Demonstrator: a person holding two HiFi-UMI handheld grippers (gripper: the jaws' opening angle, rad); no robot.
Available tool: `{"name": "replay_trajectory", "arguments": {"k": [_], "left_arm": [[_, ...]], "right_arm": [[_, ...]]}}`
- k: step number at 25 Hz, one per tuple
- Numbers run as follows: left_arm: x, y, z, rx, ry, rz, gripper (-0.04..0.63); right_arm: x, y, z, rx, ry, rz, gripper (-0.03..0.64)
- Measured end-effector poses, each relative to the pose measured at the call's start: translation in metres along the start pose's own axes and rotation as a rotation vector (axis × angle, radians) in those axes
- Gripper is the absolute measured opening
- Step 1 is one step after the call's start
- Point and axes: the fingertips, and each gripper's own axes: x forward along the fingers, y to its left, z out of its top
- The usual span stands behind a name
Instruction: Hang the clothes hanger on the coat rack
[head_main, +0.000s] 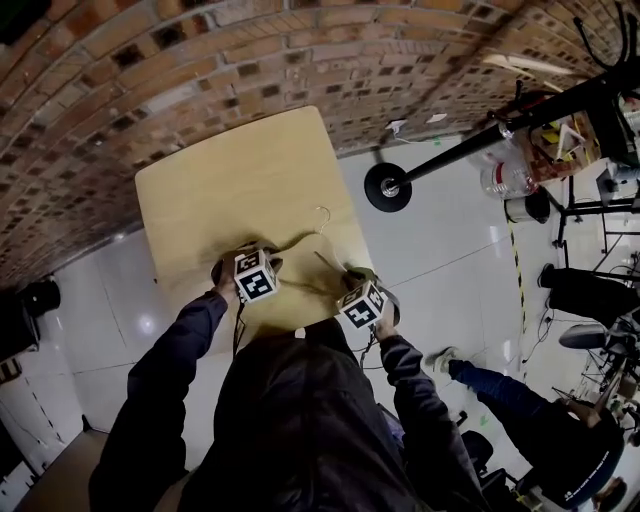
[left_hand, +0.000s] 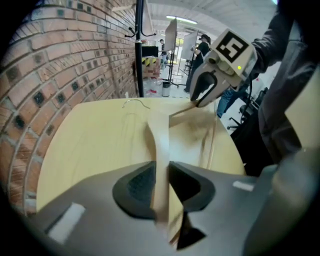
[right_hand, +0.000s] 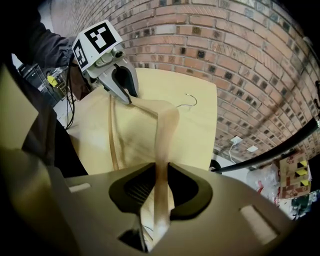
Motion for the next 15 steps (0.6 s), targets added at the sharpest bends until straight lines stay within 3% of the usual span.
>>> {"name": "replay_trajectory", "arguments": {"k": [6, 15], "left_arm": [[-0.069, -0.005, 0.045, 0.043, -0.089, 0.098, 0.086], [-0.157, -0.012, 0.130, 0.208, -0.246, 0.253, 0.086]], "right_arm": [[-0.071, -0.008, 0.019, -0.017, -0.072, -0.104, 0.087], [-0.186, -0.036, 0.032, -0.027, -0.158, -0.337, 0.087]]}}
